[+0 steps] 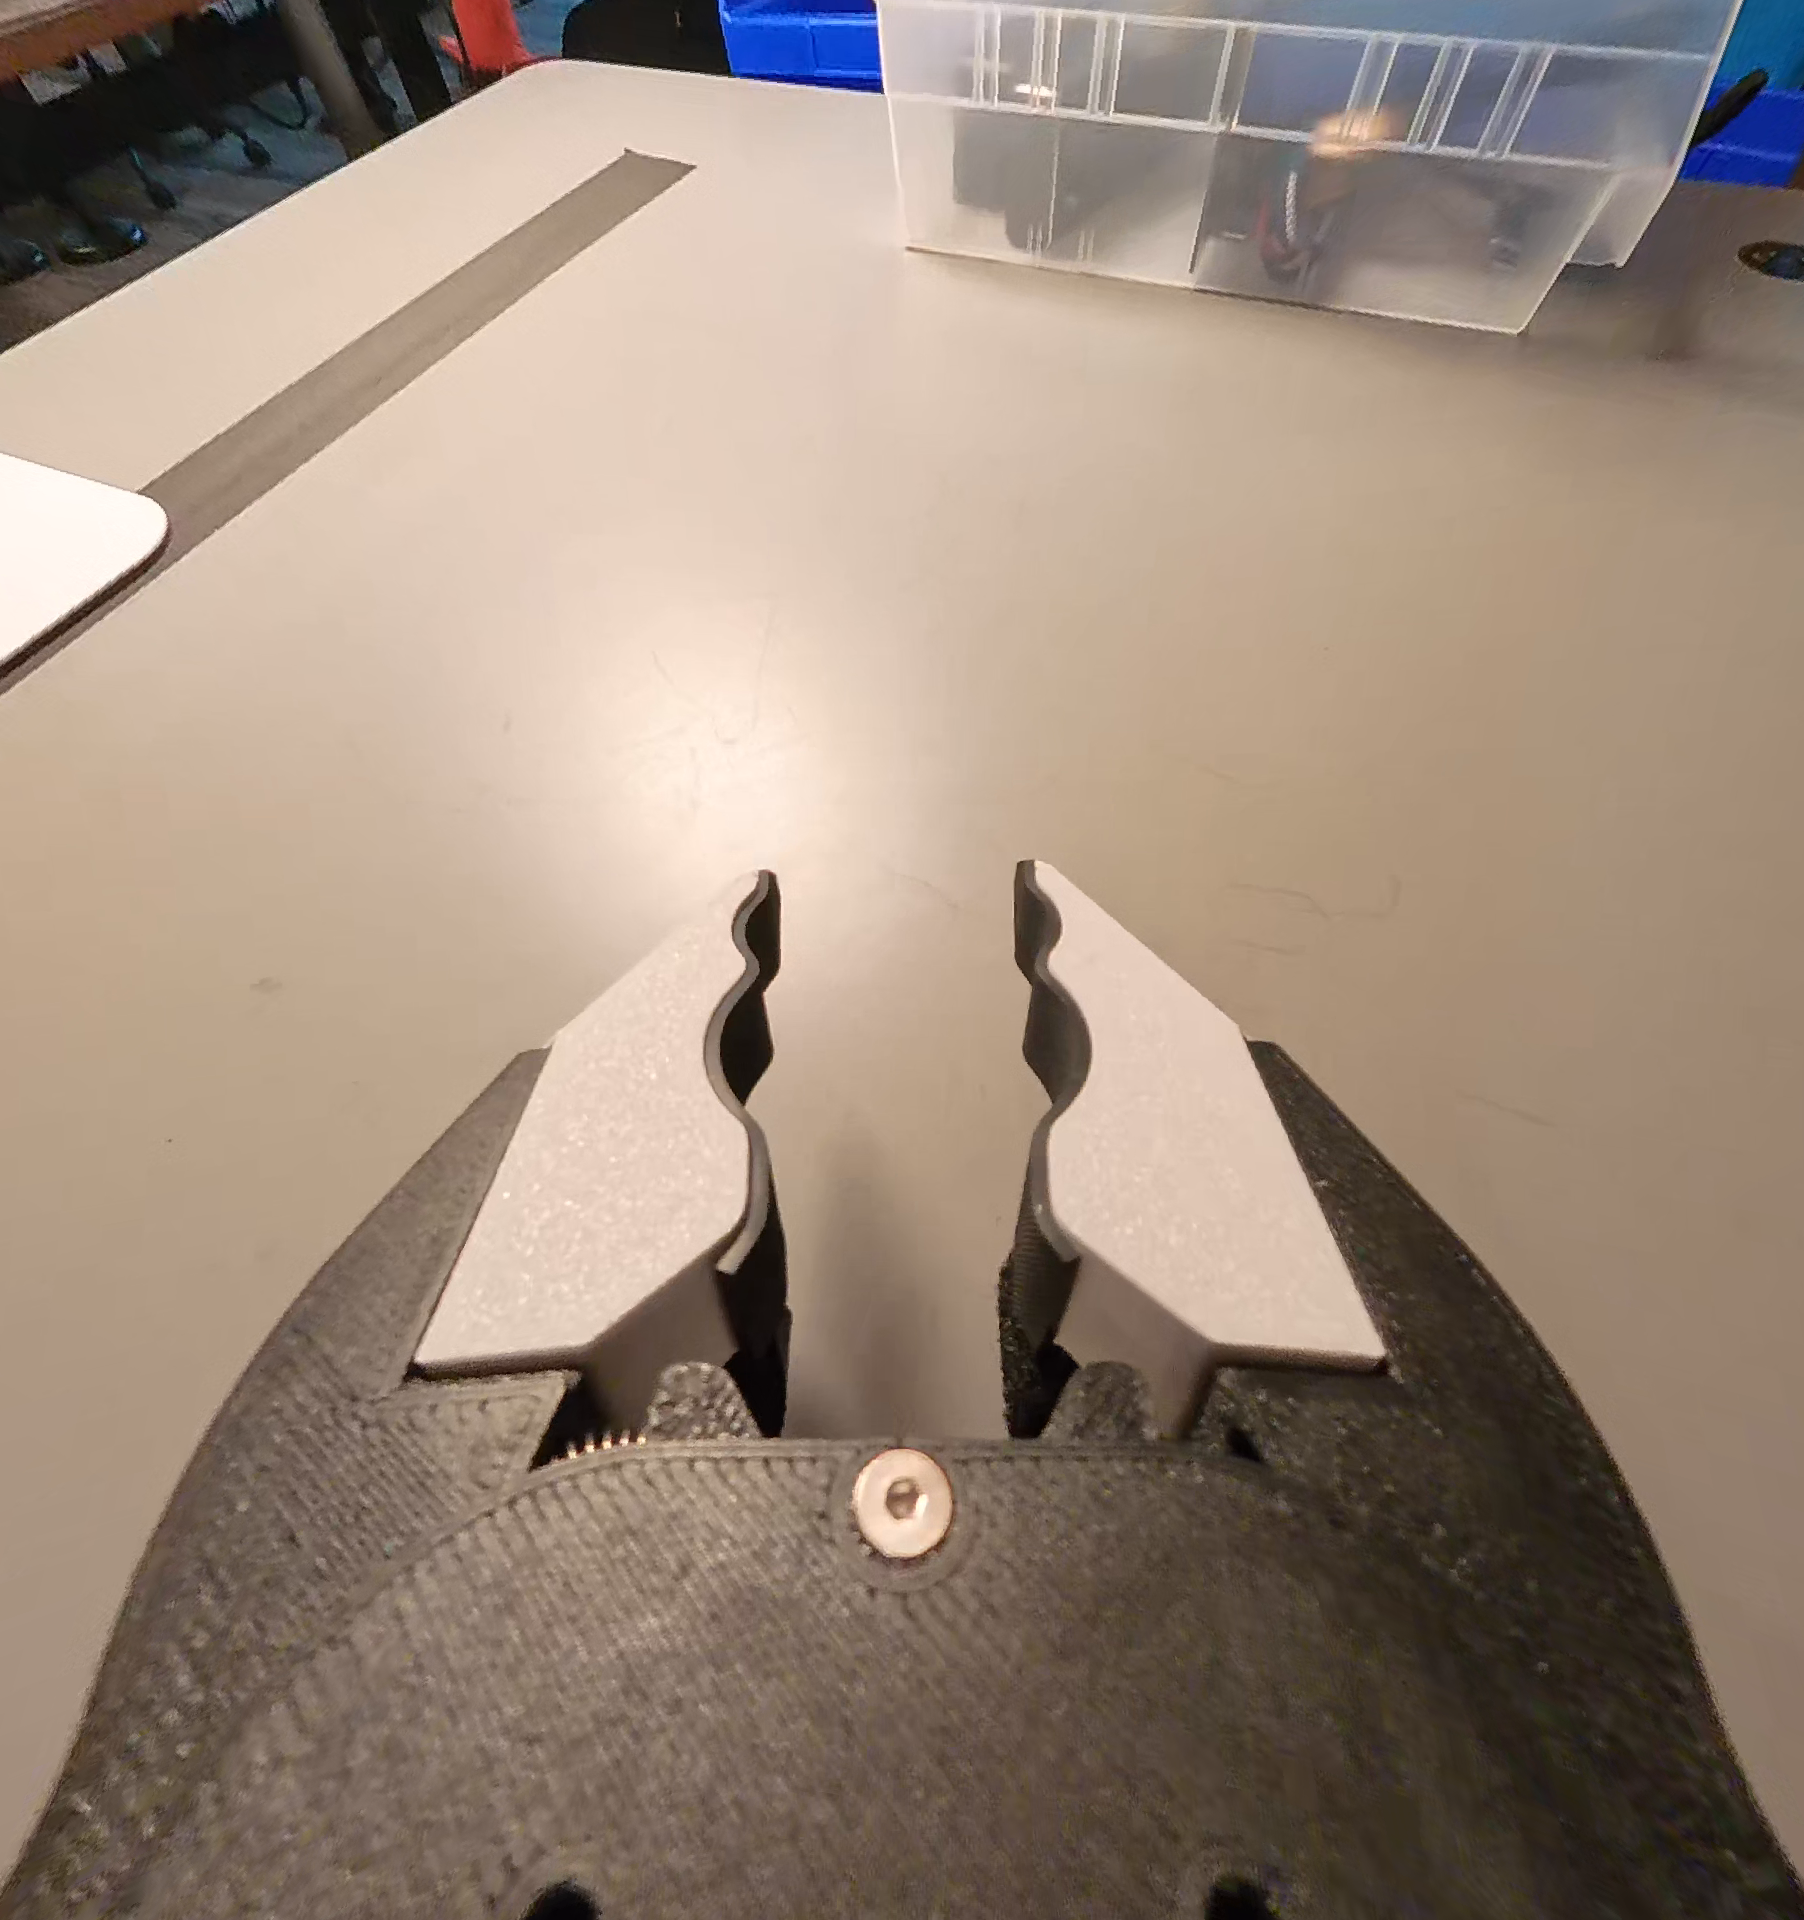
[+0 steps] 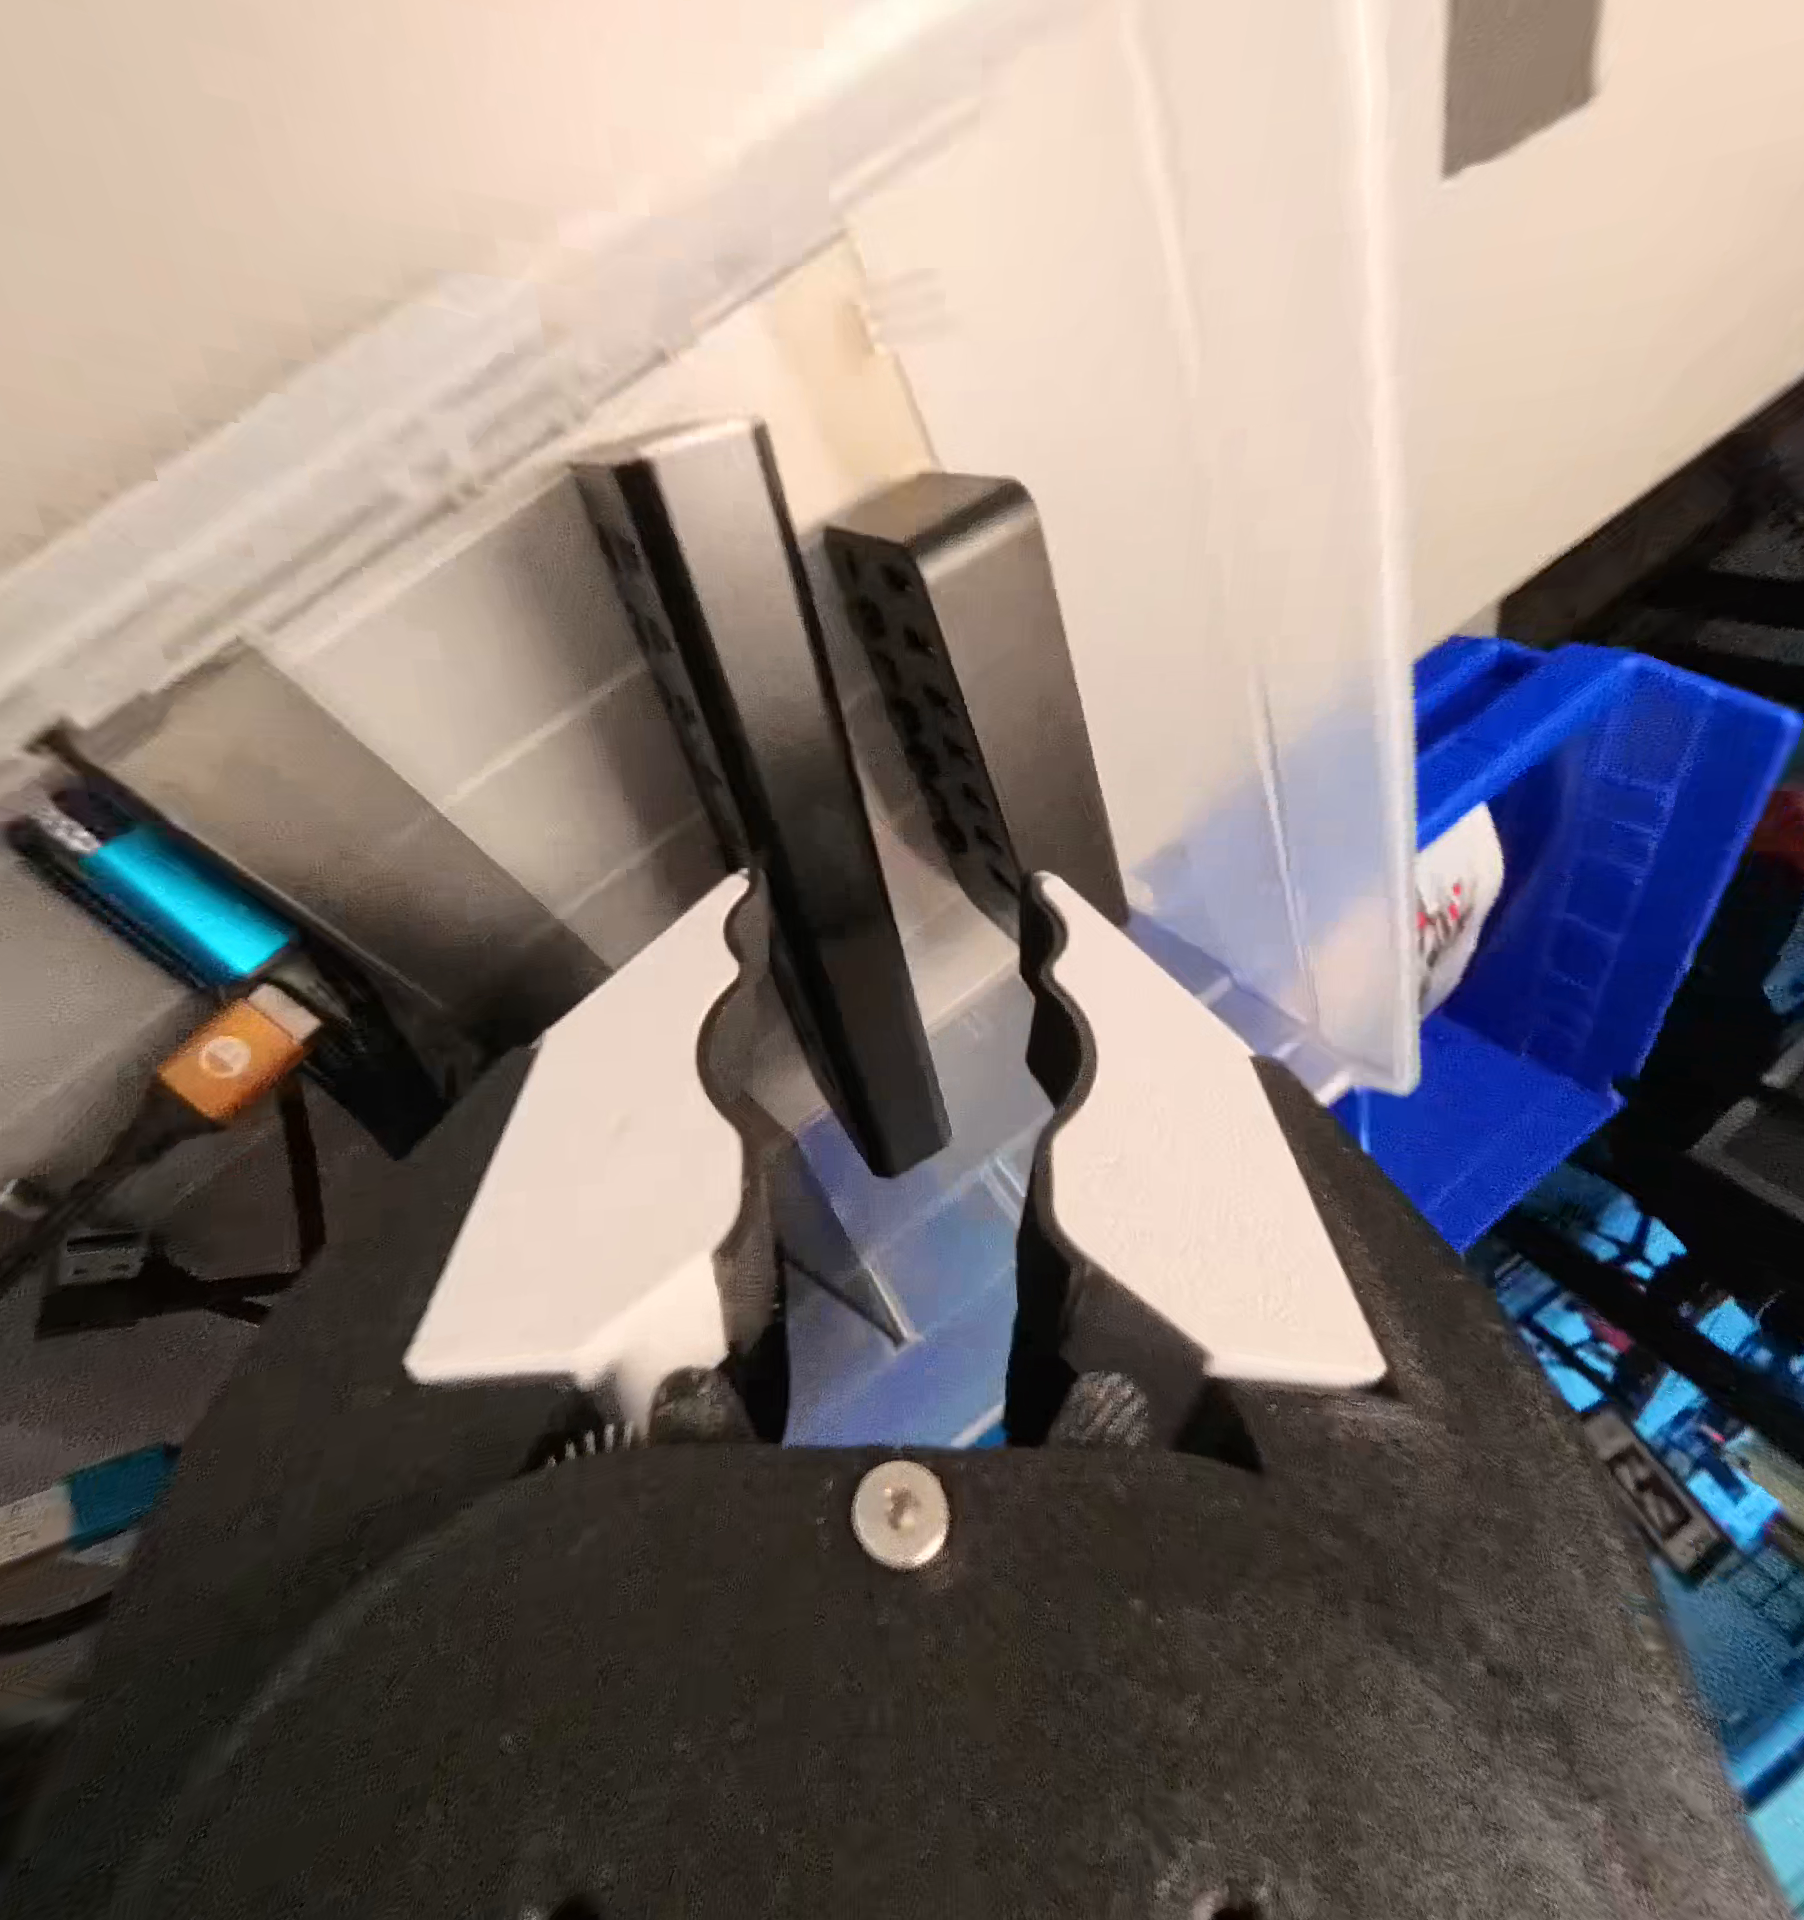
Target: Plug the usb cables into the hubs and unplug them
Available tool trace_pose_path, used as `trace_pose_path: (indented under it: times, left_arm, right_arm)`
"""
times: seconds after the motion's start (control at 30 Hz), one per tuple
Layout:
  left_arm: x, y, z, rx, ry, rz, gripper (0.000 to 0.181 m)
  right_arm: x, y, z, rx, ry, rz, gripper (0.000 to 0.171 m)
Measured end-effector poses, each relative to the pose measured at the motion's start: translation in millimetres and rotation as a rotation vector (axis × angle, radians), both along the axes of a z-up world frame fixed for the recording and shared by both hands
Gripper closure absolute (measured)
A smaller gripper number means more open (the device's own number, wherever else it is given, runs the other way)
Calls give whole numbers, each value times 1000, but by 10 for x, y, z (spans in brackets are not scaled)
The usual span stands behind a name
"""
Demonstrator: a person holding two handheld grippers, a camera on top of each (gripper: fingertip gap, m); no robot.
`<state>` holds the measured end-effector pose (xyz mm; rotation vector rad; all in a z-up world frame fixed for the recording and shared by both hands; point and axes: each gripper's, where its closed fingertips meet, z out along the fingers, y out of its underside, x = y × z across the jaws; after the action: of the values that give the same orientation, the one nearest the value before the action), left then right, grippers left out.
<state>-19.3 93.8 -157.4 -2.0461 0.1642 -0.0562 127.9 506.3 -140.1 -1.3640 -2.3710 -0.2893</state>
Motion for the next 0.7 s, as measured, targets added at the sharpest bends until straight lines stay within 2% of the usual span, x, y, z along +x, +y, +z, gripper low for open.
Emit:
trace_pose_path:
  times: [0.07,0.17,0.27,0.37,0.53,0.7]
  left_arm:
    - [-7,-3,-2,-1,-3,4,133]
    - [-31,-6,-21,-13,-7,18,133]
    - [-53,-14,-56,-35,-12,32,133]
    - [-63,-36,-88,-57,-30,43,139]
    - [-173,-153,-56,-37,-77,123,146]
    - [-296,-561,17,15,-98,251,146]
  right_arm:
    - [91,58,204,22,119,-73,117]
    - [263,-83,524,-61,346,-205,114]
    - [420,-490,834,-225,612,-262,117]
    - [548,-1065,1060,-415,895,-227,125]
    - [811,-1642,887,-490,1096,-248,124]
    - [875,-1780,554,-415,1099,-280,123]
